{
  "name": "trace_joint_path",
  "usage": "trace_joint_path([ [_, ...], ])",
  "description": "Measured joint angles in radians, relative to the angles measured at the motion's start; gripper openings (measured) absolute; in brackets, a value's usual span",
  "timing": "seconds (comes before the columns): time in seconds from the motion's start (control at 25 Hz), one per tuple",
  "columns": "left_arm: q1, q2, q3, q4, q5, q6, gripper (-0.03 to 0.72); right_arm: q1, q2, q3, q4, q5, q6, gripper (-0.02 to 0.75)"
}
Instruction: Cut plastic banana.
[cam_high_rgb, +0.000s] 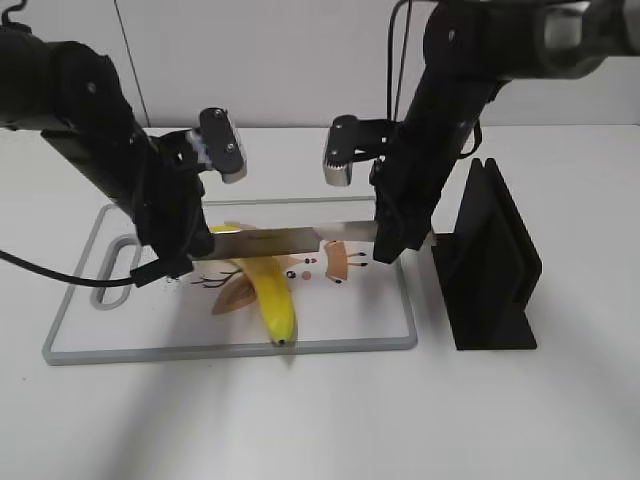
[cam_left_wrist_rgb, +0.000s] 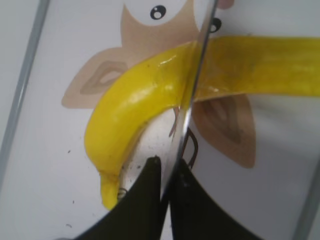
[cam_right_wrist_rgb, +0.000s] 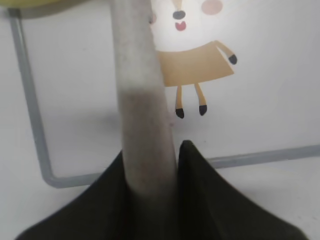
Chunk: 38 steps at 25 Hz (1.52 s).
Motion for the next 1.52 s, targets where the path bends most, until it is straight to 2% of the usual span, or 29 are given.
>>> trace_joint_path([
  [0.36,0.002,0.042,-0.021,-0.039,0.005,0.008,0.003,-0.010,0.065,-0.014,-0.005,-0.016,0.003,0.218],
  [0.68,0.003,0.011,-0.017,-0.017,0.009,-0.001,0.002,-0.007,0.051,-0.067,-0.021,0.035,0.010,0.221],
  [1.08,-0.004,-0.217,-0.020,0.059,0.072,-0.009,0.001,-0.002,-0.044,-0.227,-0.022,0.207,0.021,0.221],
  [1.52,-0.004,-0.317,-0.021,0.074,0.131,-0.023,-0.004,0.004,-0.108,-0.260,-0.005,0.232,0.017,0.222],
])
